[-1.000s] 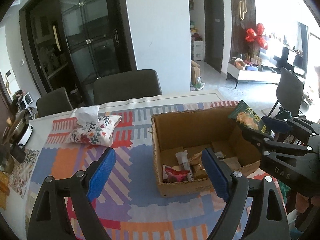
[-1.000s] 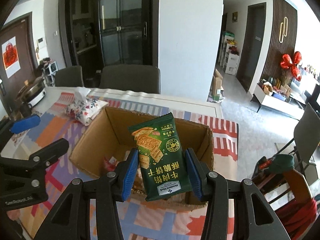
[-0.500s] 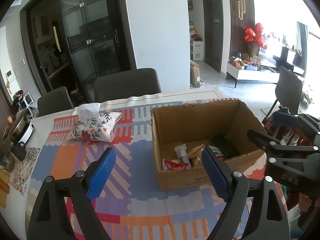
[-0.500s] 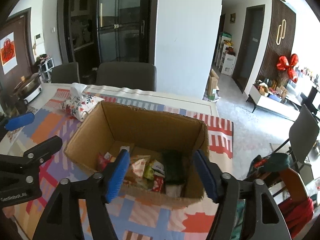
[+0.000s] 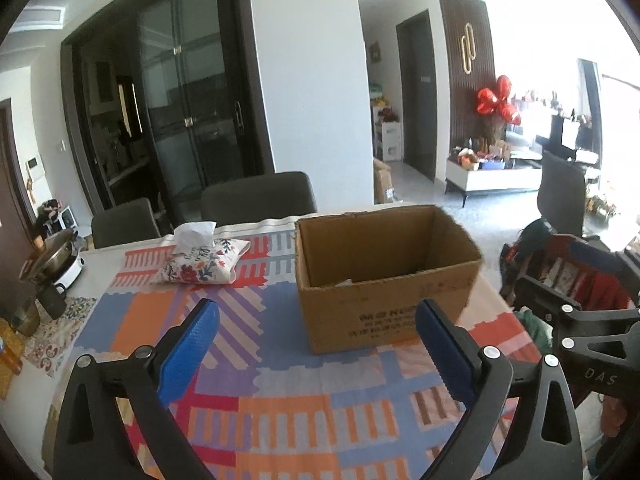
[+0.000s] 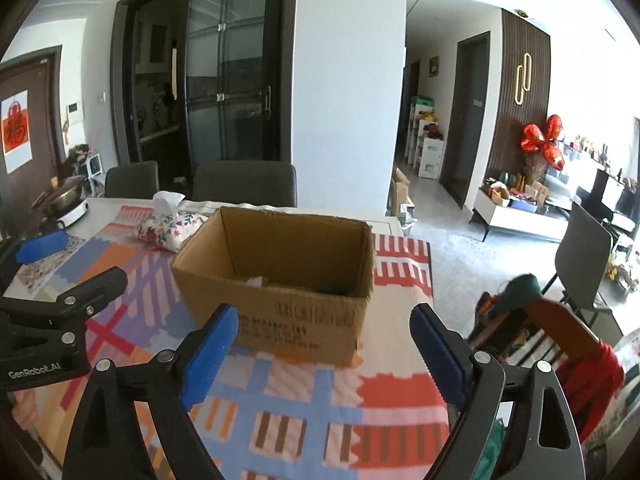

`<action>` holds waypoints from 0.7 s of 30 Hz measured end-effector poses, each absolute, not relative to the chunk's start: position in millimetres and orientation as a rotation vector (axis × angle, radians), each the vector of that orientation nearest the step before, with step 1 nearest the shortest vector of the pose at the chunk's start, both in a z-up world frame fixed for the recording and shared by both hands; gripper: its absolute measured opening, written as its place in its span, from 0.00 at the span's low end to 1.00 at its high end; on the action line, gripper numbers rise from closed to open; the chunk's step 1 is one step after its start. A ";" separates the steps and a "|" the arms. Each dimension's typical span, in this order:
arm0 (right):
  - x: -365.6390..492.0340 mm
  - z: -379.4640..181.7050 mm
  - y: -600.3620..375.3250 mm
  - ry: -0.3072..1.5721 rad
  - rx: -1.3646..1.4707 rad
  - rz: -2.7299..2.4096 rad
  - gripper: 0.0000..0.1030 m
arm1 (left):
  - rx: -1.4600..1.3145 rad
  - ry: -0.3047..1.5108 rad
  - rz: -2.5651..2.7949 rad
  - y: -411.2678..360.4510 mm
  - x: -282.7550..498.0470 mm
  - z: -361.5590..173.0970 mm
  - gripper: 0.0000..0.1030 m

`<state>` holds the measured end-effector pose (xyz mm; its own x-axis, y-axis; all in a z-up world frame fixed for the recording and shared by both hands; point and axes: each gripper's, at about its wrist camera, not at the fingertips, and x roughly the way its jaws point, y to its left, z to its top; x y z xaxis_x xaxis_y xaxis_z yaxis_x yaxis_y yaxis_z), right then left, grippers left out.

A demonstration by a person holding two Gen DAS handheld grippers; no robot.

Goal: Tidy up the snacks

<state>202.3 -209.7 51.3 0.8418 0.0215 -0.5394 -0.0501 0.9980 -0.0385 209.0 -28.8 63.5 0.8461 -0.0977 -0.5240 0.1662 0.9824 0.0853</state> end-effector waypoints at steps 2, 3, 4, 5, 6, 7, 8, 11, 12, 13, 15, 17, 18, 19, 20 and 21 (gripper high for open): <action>188.8 51.5 -213.7 0.557 -0.038 0.032 0.89 | 0.121 0.535 -0.145 -28.5 196.6 64.3 0.97; 180.1 51.5 -214.6 0.552 -0.035 0.027 0.89 | 0.118 0.525 -0.145 -28.0 187.7 64.2 0.98; 172.4 51.8 -215.0 0.543 -0.031 0.026 0.89 | 0.117 0.518 -0.143 -27.7 181.6 63.7 0.99; 166.4 52.9 -215.8 0.537 -0.027 0.025 0.89 | 0.118 0.510 -0.142 -27.4 175.6 63.3 1.00; 157.4 52.9 -216.3 0.529 -0.025 0.024 0.89 | 0.122 0.503 -0.141 -27.4 169.5 62.7 1.00; 151.2 53.0 -215.9 0.521 -0.025 0.026 0.90 | 0.131 0.494 -0.137 -27.6 163.5 61.4 1.00; 144.0 53.3 -215.2 0.513 -0.024 0.025 0.90 | 0.136 0.487 -0.130 -27.2 158.9 60.7 1.00; 126.4 53.2 -211.6 0.488 -0.031 0.019 0.90 | 0.137 0.474 -0.122 -25.0 144.1 59.3 1.00; 119.8 53.2 -210.4 0.477 -0.035 0.016 0.90 | 0.136 0.473 -0.125 -23.9 139.6 58.3 1.00; 111.8 52.9 -209.2 0.465 -0.042 0.014 0.90 | 0.136 0.470 -0.127 -22.9 134.3 57.6 1.00; 100.9 53.7 -208.3 0.452 -0.035 0.017 0.91 | 0.135 0.462 -0.128 -22.0 123.6 57.0 1.00; 90.7 52.8 -208.5 0.439 -0.023 0.017 0.91 | 0.130 0.453 -0.128 -20.1 115.2 57.7 1.00; 87.1 52.8 -208.9 0.432 -0.020 0.015 0.91 | 0.127 0.447 -0.126 -19.2 109.9 57.9 1.00; 82.6 52.1 -209.0 0.425 -0.020 0.012 0.91 | 0.127 0.441 -0.123 -18.6 105.4 57.8 1.00; 79.3 51.6 -208.9 0.419 -0.019 0.006 0.91 | 0.129 0.434 -0.119 -18.4 101.5 58.1 1.00; 75.7 51.6 -209.2 0.413 -0.016 0.003 0.91 | 0.134 0.424 -0.110 -18.5 96.2 58.2 1.00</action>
<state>75.7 -209.2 51.6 0.9161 -0.0005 -0.4010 -0.0059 0.9999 -0.0148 96.2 -18.5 58.2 0.9060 -0.0780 -0.4161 0.1339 0.9852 0.1070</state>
